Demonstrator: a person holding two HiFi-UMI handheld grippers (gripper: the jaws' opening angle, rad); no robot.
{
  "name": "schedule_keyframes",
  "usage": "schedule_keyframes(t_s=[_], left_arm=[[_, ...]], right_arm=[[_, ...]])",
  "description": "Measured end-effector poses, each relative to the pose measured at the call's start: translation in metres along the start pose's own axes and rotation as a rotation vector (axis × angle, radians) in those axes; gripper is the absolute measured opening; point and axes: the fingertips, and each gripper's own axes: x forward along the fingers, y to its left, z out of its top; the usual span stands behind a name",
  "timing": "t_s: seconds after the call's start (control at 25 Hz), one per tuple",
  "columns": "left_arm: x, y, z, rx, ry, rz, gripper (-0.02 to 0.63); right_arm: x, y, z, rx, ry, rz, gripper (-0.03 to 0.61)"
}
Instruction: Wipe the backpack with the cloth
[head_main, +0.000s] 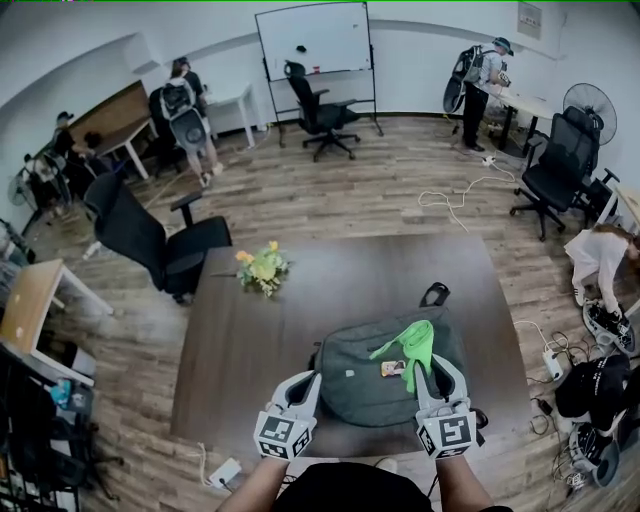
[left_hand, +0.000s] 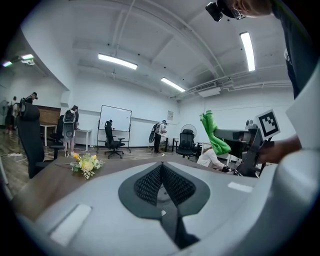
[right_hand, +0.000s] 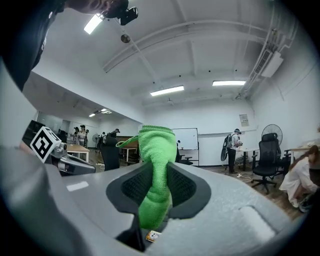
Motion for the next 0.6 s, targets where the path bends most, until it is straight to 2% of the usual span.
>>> schedule_keyframes(t_s=[0.6], left_arm=[[-0.0079,0.0011,0.0040,0.002,-0.016,0.027,0.018]], right_arm=[[0.0063,0.0058,0.0019,-0.002,-0.010,0.031,0.090]])
